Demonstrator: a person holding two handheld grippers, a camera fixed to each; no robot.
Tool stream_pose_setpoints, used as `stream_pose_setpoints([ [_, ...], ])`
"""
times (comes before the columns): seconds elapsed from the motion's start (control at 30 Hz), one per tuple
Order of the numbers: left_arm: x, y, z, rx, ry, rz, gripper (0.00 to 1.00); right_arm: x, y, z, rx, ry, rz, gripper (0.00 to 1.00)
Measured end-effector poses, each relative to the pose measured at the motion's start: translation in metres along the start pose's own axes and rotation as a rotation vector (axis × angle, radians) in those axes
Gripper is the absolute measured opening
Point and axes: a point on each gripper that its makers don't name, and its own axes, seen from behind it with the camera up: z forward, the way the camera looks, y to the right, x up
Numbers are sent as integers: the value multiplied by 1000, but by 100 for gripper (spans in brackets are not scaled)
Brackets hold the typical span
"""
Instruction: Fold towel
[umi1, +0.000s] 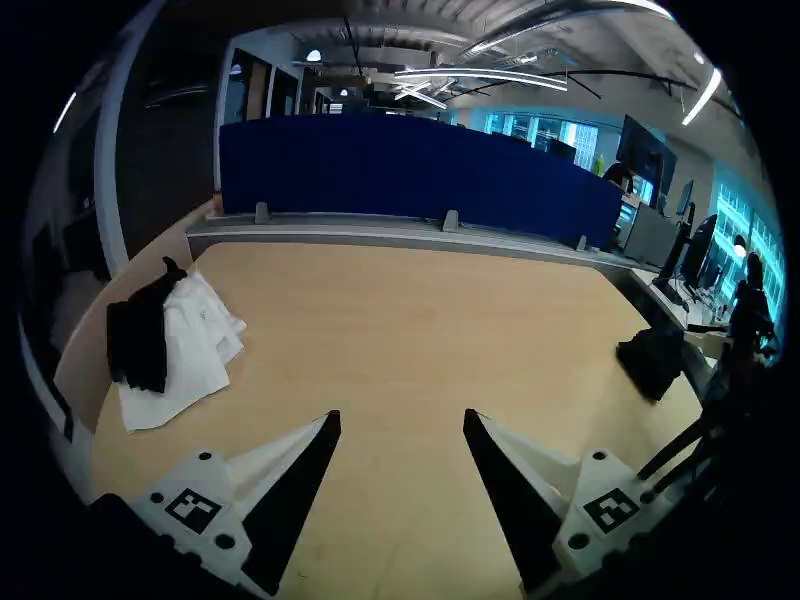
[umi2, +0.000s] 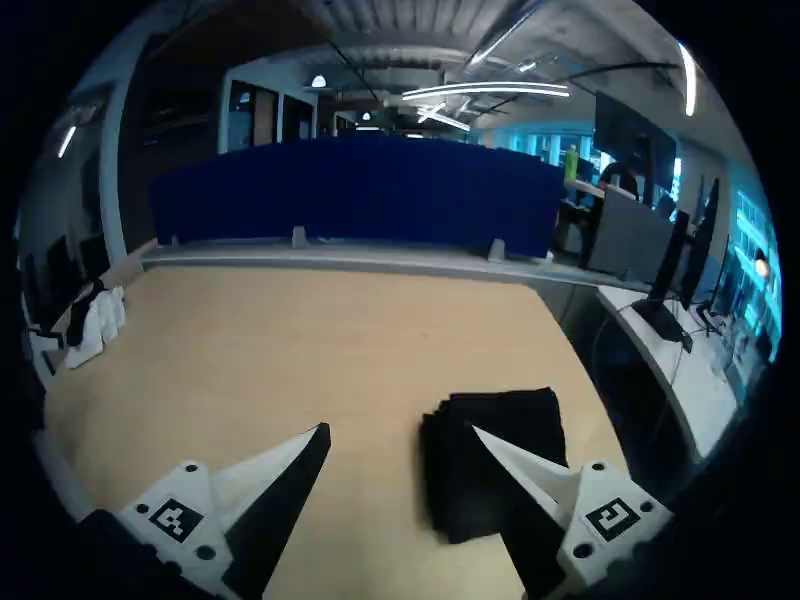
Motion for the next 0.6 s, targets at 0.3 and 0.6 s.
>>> stream_pose_setpoints([
  [0.3,3,-5,1,-4,16,-5,91,63,-41,-3,6,255,84,100],
  [0.6,9,-1,6,-16,32,15,91,97,-65,-9,-13,405,107,100],
])
